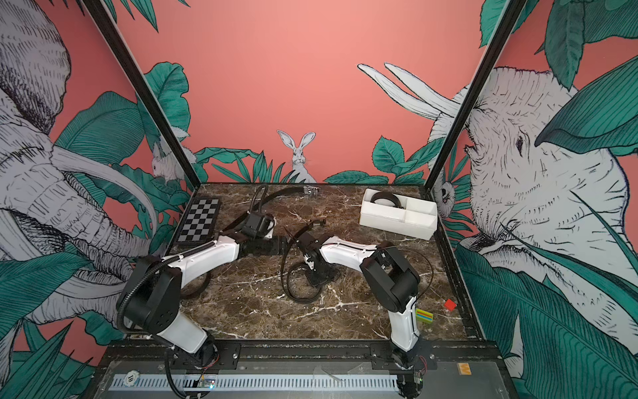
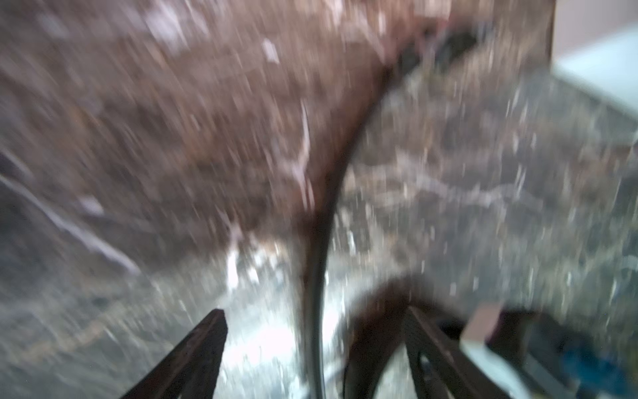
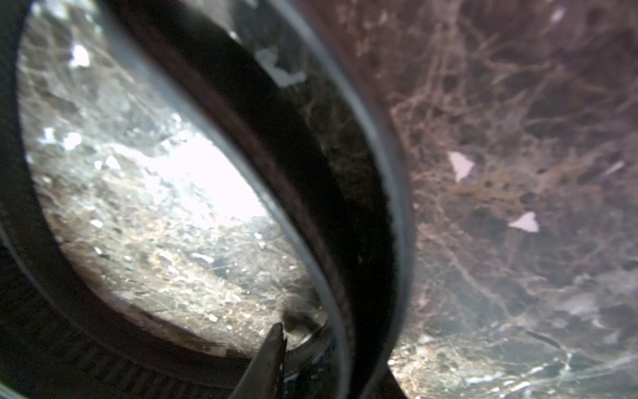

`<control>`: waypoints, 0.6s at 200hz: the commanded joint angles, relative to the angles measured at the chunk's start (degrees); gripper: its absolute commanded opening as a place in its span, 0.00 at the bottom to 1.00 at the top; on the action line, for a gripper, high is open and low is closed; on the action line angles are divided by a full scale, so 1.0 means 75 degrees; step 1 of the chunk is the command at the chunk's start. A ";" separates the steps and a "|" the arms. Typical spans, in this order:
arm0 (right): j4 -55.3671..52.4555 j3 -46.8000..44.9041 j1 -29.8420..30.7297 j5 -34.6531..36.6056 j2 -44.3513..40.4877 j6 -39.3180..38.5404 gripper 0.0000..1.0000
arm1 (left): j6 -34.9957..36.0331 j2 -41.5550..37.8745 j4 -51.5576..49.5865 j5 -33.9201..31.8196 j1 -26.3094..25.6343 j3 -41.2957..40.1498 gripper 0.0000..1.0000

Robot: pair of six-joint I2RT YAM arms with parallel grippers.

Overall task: Place the belts into the storage roll
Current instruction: Roll the belt at the center of the board.

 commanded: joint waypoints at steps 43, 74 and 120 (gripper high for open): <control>0.0502 -0.0110 0.0079 -0.0669 0.0364 0.0260 0.32 | -0.0888 -0.0035 0.0257 0.0485 -0.0951 -0.0889 0.79; 0.0486 -0.0101 0.0079 -0.0749 0.0353 0.0297 0.32 | -0.0807 0.0554 -0.0756 -0.0122 -0.1108 -0.0450 0.61; 0.0257 -0.0105 -0.0344 -0.0903 -0.0105 0.0214 0.51 | -0.0410 0.0656 -0.1683 -0.1142 -0.1340 -0.0222 0.28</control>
